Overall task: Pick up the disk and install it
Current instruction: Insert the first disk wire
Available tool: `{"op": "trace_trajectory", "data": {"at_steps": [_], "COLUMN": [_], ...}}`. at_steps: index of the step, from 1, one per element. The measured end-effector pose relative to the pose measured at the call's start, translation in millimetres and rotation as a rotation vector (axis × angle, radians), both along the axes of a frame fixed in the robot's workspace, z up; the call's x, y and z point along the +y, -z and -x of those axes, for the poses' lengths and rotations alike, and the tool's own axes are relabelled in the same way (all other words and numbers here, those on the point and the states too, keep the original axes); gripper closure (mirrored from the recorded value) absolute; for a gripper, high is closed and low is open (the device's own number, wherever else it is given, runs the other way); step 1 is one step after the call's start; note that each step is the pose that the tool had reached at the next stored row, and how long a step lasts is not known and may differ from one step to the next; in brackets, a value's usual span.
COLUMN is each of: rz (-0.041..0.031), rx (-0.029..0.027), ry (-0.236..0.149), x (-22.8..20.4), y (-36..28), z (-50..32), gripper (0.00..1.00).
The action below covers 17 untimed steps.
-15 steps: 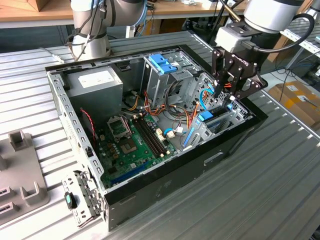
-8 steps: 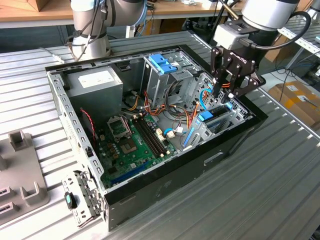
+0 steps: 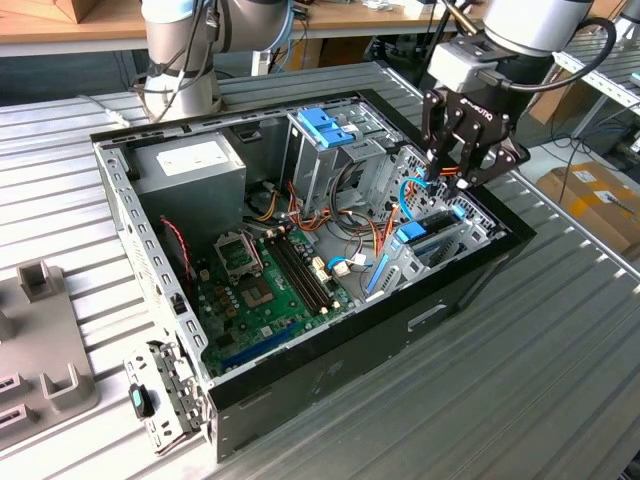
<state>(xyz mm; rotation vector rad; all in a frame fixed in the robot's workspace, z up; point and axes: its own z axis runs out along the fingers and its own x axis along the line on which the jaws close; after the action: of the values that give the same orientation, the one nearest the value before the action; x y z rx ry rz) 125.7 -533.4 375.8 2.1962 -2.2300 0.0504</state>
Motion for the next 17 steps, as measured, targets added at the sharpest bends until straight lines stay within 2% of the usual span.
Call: {"op": "trace_trajectory", "data": {"at_steps": [3,8,17], "rz": [-0.0001,-0.0001,-0.0001], "rx": [0.0000,0.0000,0.0000], "ry": [0.000,0.000,0.000], "x": [3.1,5.7,5.7], "y": [0.4,3.9,6.6], "z": [-1.2,-4.8,-5.4], "gripper": [0.58,0.58,0.58]}}
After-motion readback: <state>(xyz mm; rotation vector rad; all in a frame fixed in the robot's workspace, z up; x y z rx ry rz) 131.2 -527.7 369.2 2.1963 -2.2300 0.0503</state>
